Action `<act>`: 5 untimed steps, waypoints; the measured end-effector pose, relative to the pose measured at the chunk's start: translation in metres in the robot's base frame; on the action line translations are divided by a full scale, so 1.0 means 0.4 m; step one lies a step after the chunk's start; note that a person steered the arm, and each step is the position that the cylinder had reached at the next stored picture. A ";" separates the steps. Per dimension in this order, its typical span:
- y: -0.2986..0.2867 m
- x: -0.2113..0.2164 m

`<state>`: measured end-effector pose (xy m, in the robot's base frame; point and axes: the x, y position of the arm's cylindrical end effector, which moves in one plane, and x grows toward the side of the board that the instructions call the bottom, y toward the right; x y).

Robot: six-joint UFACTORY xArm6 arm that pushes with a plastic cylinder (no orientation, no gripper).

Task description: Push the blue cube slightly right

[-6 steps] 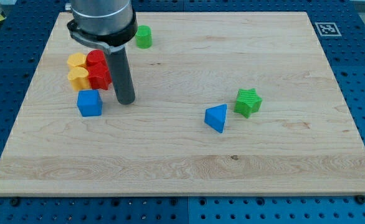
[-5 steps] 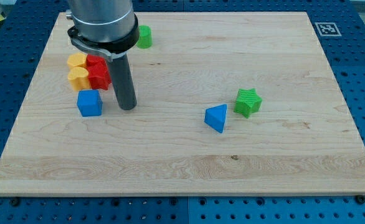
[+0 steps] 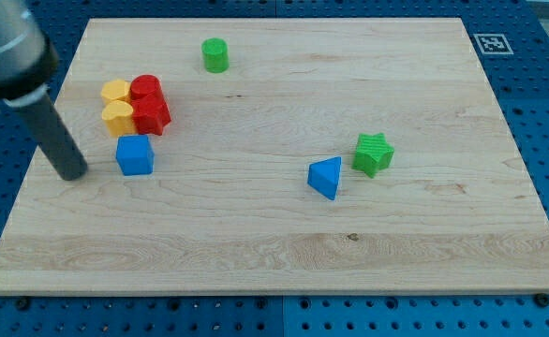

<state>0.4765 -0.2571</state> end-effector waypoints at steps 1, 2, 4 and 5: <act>-0.021 -0.003; 0.024 -0.006; 0.120 -0.009; 0.168 -0.021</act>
